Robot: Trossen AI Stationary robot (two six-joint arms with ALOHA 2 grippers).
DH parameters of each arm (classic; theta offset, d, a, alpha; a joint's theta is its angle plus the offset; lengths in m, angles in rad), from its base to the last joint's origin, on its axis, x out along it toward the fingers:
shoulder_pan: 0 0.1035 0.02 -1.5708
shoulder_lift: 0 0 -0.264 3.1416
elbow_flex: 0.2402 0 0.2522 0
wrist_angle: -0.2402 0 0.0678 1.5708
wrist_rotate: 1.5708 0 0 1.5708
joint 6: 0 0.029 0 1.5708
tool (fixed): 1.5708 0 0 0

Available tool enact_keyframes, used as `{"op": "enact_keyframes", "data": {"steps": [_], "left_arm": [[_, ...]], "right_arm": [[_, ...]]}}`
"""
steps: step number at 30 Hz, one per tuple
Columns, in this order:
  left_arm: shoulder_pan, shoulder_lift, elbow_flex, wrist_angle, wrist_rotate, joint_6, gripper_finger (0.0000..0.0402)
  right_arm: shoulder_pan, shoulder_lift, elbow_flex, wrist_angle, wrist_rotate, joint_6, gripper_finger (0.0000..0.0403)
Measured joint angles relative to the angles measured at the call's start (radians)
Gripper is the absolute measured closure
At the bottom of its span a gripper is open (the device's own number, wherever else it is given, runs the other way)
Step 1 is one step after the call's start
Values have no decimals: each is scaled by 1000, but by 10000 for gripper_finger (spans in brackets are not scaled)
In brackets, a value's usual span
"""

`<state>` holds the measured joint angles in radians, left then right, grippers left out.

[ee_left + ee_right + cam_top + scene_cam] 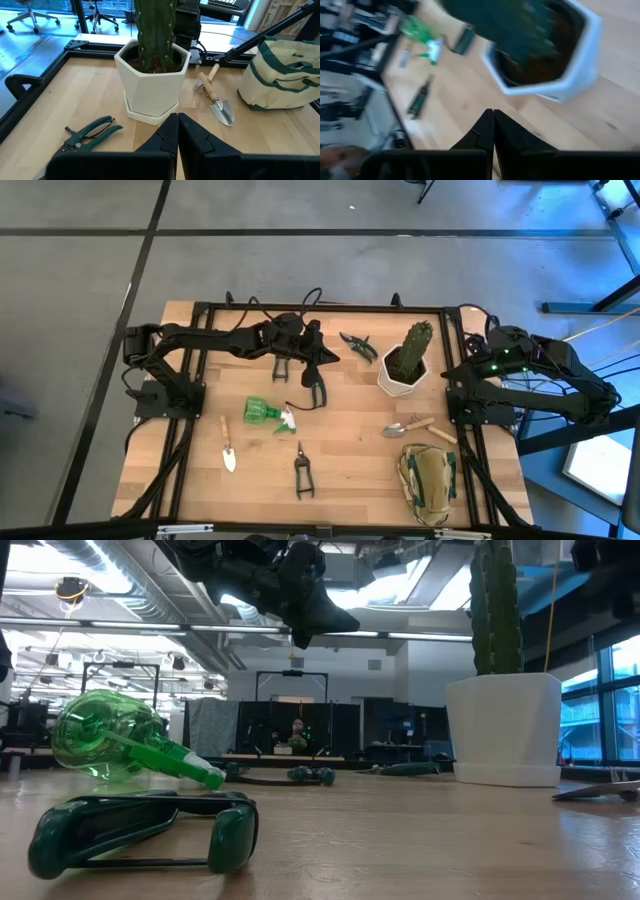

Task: Pick & Place Garden tools in Gardening bag
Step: Put the top right hand pruner into the white bag

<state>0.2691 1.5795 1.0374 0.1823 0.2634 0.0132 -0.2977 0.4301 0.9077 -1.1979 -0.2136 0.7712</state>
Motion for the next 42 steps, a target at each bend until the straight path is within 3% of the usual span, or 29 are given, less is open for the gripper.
{"op": "enact_keyframes", "data": {"steps": [9,16,23,31,42], "left_arm": [[0,0,0,0,0,0,398],[0,0,0,0,0,0,398],[-1,0,0,-8,0,0,394],[-1,0,0,-8,0,0,395],[-12,0,0,-8,0,18,396]], "right_arm": [[35,28,-29,122,-53,-27,391],[139,85,-144,386,-158,4,391],[316,96,-144,420,10,97,391],[570,192,-144,592,149,135,391],[836,297,-144,621,393,235,391]]}}
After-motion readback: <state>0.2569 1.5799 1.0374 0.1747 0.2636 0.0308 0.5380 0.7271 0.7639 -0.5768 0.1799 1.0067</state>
